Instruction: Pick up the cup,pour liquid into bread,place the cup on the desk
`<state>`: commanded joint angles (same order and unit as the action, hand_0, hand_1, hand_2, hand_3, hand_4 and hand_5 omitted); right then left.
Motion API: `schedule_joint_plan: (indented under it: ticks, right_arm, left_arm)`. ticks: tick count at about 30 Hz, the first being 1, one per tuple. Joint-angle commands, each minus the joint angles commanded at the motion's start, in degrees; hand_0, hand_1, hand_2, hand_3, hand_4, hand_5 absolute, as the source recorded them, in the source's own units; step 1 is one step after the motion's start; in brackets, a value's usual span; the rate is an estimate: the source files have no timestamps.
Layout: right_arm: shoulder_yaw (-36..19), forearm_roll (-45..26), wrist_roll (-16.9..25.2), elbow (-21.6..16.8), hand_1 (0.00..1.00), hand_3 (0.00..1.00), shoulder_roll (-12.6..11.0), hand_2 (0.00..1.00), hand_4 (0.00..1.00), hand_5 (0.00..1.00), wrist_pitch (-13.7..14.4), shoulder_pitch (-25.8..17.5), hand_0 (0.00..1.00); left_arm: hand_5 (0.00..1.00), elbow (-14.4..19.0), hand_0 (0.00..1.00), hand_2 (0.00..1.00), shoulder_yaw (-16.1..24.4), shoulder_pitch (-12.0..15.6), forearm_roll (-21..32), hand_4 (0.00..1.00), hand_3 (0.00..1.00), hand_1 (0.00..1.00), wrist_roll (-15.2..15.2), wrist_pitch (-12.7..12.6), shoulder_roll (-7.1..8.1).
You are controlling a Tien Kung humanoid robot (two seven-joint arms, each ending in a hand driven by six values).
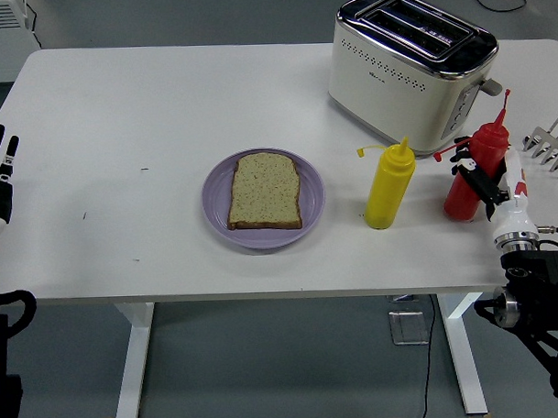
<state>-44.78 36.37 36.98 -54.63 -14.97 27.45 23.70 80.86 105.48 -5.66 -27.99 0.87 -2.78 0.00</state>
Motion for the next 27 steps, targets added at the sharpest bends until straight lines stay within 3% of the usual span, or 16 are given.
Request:
schedule_joint_plan:
  ticks: [7,8,13,14,19,20,25,26,27]
  right_arm:
    - [0.9,0.3,0.0,-1.1,0.271,0.418,-1.1,0.346,0.419,0.373,0.0,-1.5,0.332]
    - [0.9,0.3,0.0,-1.3,0.347,0.449,-1.2,0.405,0.495,0.365,0.1,-1.7,0.384]
    - [2.0,0.4,0.0,-2.4,0.347,0.449,-1.9,0.405,0.495,0.365,1.5,-3.0,0.384]
    - [2.4,0.7,0.0,-2.7,0.413,0.468,-2.1,0.453,0.587,0.354,1.7,-3.2,0.439]
    - [3.5,1.9,0.0,-3.3,0.413,0.468,-2.2,0.453,0.587,0.354,2.6,-3.9,0.439]
    - [3.5,2.0,0.0,-3.3,0.553,0.660,-2.2,0.581,0.671,0.352,2.7,-4.0,0.635]
    - [3.2,2.5,0.0,-3.2,0.553,0.660,-2.0,0.581,0.671,0.352,3.4,-4.2,0.635]
    - [3.1,2.4,0.0,-3.1,0.739,0.925,-2.0,0.825,0.710,0.347,3.5,-4.1,0.837]
    - [3.0,2.4,0.0,-2.9,0.739,0.925,-2.0,0.825,0.710,0.347,3.6,-4.1,0.837]
  left_arm:
    - [0.996,-0.1,0.792,0.751,-0.1,0.1,0.0,0.506,0.709,0.748,0.0,0.0,0.00]
    - [0.993,-0.1,0.791,0.751,-0.1,0.1,0.0,0.502,0.710,0.749,0.0,0.0,0.00]
    - [0.993,-0.2,0.791,0.751,-0.2,0.1,0.0,0.502,0.710,0.749,0.0,0.0,0.00]
    - [0.990,-0.2,0.790,0.751,-0.2,0.1,0.0,0.498,0.710,0.749,0.0,0.0,0.00]
    - [0.990,-0.1,0.790,0.751,-0.2,0.1,0.0,0.498,0.710,0.749,0.0,0.0,0.00]
    - [0.989,-0.1,0.791,0.751,-0.2,0.1,0.1,0.496,0.712,0.750,0.0,0.0,0.00]
    - [0.989,0.0,0.791,0.751,-0.1,-0.1,0.4,0.496,0.712,0.750,-0.1,0.1,0.00]
    - [0.987,0.0,0.790,0.750,-0.1,-0.1,0.4,0.494,0.712,0.749,-0.1,0.1,0.00]
    - [0.987,0.0,0.790,0.750,0.0,-0.1,0.4,0.494,0.712,0.749,-0.1,0.1,0.00]
